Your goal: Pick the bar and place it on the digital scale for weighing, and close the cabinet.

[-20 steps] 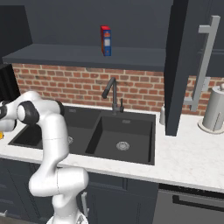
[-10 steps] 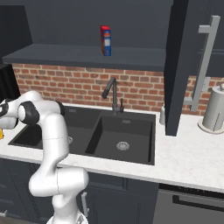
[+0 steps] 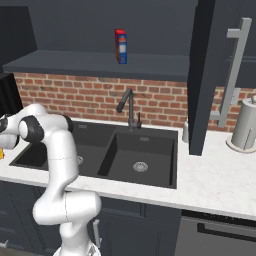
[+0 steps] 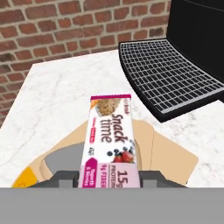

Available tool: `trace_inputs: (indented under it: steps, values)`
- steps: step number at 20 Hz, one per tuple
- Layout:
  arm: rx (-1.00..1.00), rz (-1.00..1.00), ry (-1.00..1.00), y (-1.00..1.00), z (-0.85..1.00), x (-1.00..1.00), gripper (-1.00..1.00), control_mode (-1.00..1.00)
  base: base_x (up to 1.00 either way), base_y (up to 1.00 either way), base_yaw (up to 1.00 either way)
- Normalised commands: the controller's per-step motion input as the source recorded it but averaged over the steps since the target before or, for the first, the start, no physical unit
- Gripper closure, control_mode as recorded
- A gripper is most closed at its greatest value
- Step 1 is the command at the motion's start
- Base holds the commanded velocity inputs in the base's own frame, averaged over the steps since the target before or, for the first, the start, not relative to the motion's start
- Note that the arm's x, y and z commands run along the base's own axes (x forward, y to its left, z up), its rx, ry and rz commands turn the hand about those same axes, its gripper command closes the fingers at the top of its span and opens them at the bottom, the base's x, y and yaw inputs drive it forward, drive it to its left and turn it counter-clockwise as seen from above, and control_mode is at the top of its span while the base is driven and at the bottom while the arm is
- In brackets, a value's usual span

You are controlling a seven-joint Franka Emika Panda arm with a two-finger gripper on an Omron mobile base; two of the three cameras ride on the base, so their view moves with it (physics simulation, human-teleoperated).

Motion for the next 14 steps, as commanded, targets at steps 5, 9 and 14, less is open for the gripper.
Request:
trace_inputs:
  steps: [5, 9, 14]
  values:
    - [0.00, 0.00, 0.00, 0.00, -0.08, 0.00, 1.00, -1.00, 0.00, 0.00, 0.00]
    - [0.00, 0.00, 0.00, 0.00, -0.06, 0.00, 1.00, -1.00, 0.00, 0.00, 0.00]
    - [0.00, 0.00, -0.01, -0.05, 0.00, -0.09, -1.00, -1.00, 0.00, 0.00, 0.00]
